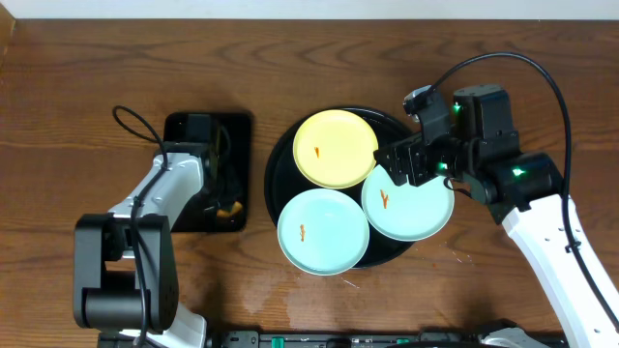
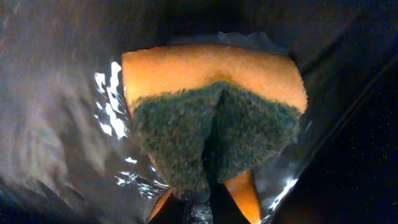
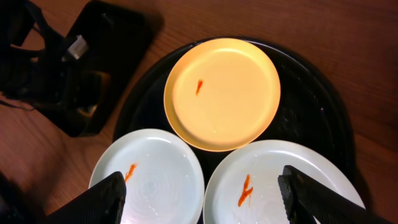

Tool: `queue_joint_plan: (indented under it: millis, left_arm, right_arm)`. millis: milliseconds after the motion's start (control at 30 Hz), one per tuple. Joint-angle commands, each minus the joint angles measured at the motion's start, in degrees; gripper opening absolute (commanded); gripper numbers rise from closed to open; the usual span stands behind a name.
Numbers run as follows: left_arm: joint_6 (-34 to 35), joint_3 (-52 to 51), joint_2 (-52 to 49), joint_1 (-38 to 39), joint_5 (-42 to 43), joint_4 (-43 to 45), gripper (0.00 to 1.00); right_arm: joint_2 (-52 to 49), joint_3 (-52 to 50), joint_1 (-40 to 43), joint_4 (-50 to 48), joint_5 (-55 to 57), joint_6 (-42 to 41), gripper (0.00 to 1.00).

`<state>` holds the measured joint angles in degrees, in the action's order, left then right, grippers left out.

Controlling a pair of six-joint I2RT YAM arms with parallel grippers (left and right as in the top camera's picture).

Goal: Clean dirty plates on tray and stack at the side

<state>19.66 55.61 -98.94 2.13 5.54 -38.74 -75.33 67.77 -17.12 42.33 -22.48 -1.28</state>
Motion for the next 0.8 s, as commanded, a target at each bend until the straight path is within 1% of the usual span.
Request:
queue_joint_plan:
  millis: [0, 67, 100, 133, 167, 200, 333, 367, 433, 567, 667, 700, 733, 767]
  left_arm:
    - [-3.6, 4.5, 1.5, -0.9, -2.8, -4.0, 0.07]
    - [-4.3, 6.0, 2.6, -0.9, -4.4, -5.4, 0.09]
    - [-4.4, 6.3, 3.2, -0.9, -5.2, -5.6, 0.17]
    - [-4.4, 6.4, 3.7, -0.9, -5.9, -5.3, 0.28]
    - [-4.4, 6.4, 4.0, -0.9, -6.3, -5.0, 0.35]
    - [-4.6, 6.4, 4.2, -0.9, -6.3, -4.5, 0.39]
    - [-4.6, 5.6, 3.7, -0.7, -6.2, -1.6, 0.47]
    - [-4.6, 5.0, 3.5, -0.7, -6.2, -0.5, 0.47]
    - [-4.6, 3.1, 2.6, -0.8, -7.0, 3.5, 0.47]
    - [-4.6, 1.5, -0.6, -0.8, -9.3, 7.3, 0.43]
    - [-4.6, 1.4, -3.3, -0.8, -9.5, 8.7, 0.35]
    - [-4.6, 1.4, -4.1, -0.8, -9.7, 9.3, 0.32]
    - [-4.6, 1.4, -5.2, -0.8, -9.7, 10.1, 0.22]
    - [-4.6, 1.4, -5.7, -0.8, -9.7, 10.6, 0.10]
  right_arm:
    - [0.0, 0.9, -0.6, -0.2, 0.0, 0.1, 0.78]
    - [0.0, 0.9, -0.6, -0.2, 0.0, 0.1, 0.78]
    - [0.0, 0.9, -0.6, -0.2, 0.0, 0.0, 0.78]
    - [0.0, 0.9, -0.6, -0.2, 0.0, 0.0, 0.78]
    - [0.0, 0.9, -0.6, -0.2, 0.0, 0.0, 0.79]
    - [0.0, 0.9, -0.6, -0.2, 0.0, 0.0, 0.79]
    - [0.0, 0.9, -0.6, -0.3, 0.0, 0.0, 0.79]
    - [0.0, 0.9, -0.6, -0.3, 0.0, 0.0, 0.80]
    - [0.0, 0.9, -0.6, -0.2, 0.0, 0.0, 0.80]
    - [0.0, 0.9, -0.6, 0.3, 0.0, 0.0, 0.80]
    - [0.0, 0.9, -0.6, 0.5, 0.0, 0.0, 0.80]
    - [0.0, 0.9, -0.6, 0.5, 0.0, 0.0, 0.80]
    - [0.0, 0.9, -0.6, 0.5, 0.0, 0.0, 0.80]
    - [0.0, 0.9, -0.6, 0.5, 0.0, 0.0, 0.80]
